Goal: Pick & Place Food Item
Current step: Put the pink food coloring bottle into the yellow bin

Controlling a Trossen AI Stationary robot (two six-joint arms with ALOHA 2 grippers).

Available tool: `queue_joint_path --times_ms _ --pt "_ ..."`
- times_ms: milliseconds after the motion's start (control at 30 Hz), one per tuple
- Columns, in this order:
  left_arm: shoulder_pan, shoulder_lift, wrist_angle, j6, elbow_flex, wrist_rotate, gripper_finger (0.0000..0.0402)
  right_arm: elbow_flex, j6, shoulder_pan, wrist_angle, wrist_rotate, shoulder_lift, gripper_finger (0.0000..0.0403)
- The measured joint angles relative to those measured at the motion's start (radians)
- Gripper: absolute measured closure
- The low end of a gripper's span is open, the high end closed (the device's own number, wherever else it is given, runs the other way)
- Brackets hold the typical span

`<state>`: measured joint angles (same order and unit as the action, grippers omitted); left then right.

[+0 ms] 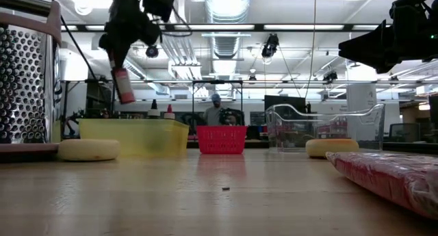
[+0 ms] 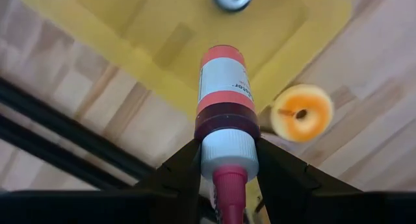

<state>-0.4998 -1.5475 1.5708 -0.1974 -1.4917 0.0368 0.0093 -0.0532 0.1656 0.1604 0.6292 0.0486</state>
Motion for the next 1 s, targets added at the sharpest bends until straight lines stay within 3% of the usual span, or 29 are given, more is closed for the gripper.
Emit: queue_joint_path --times_ms 500,1000 --pt "-0.040 -0.001 -0.169 0.044 0.270 0.053 0.0266 0.000 0.000 0.000 0.000 0.000 0.000 0.0199" --pt "-0.043 -0.023 -0.255 0.044 0.322 0.092 0.0266 0.000 0.000 0.000 0.000 0.000 0.000 0.0199"
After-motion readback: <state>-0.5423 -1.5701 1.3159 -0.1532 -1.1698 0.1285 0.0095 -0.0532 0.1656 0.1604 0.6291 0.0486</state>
